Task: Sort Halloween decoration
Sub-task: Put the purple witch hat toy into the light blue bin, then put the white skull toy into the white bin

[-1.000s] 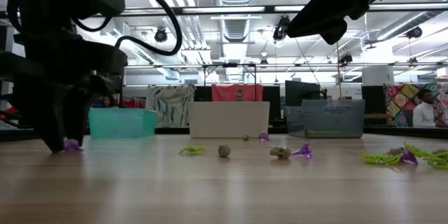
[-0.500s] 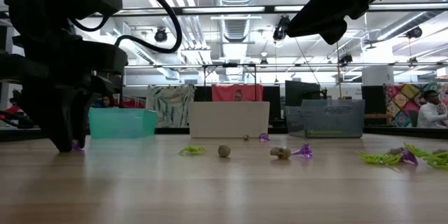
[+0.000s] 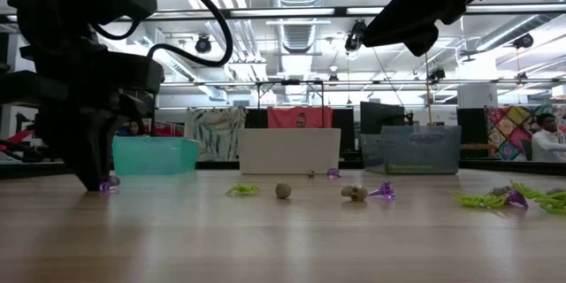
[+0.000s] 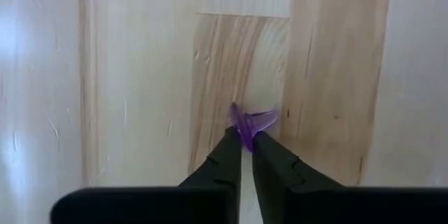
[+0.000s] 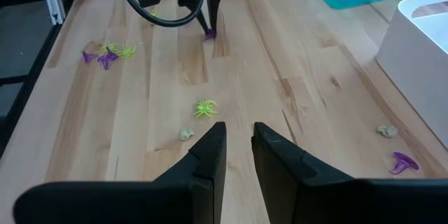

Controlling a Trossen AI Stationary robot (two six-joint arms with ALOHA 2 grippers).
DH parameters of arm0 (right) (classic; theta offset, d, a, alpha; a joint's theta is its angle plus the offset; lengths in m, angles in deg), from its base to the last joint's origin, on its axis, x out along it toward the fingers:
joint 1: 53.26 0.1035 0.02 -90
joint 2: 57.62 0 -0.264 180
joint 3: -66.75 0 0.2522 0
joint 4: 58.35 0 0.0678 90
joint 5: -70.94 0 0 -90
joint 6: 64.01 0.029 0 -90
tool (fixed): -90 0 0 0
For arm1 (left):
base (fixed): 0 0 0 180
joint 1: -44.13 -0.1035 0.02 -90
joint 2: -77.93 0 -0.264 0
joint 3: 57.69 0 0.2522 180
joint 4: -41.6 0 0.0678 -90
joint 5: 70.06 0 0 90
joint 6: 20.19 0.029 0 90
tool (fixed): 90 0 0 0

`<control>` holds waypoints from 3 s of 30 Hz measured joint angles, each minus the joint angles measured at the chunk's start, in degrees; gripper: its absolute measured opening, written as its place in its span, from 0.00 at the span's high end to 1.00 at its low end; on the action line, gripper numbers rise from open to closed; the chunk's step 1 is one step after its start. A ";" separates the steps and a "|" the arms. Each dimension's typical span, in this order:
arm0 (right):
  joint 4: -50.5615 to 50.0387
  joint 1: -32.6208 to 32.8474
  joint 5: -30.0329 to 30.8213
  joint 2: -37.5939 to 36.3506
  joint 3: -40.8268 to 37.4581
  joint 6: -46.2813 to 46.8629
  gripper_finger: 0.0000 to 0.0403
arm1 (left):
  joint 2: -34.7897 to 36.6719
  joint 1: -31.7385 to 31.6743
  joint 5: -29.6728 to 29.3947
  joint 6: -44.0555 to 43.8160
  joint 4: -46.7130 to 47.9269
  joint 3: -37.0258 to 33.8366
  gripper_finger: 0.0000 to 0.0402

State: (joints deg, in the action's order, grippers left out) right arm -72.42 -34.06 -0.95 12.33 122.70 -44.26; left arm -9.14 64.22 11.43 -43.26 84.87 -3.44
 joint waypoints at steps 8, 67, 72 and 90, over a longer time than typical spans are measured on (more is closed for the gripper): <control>0.00 0.00 0.00 0.00 0.01 0.00 0.84 | 0.00 0.00 -0.20 -0.10 0.00 0.00 1.00; 0.39 0.00 0.00 0.00 -0.47 -1.62 0.84 | -0.28 -65.26 -7.95 17.68 19.49 14.29 1.00; 0.31 0.02 0.00 0.00 -0.80 -0.79 0.84 | -0.90 -65.20 -8.92 19.07 18.60 14.29 0.98; 0.57 -0.74 9.84 0.00 -1.22 -3.22 0.84 | 2.84 -61.21 -4.34 19.13 12.89 14.34 0.76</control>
State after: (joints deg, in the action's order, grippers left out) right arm -71.86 -34.80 8.88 12.33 121.48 -47.48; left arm -6.30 3.01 7.09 -24.13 97.76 10.90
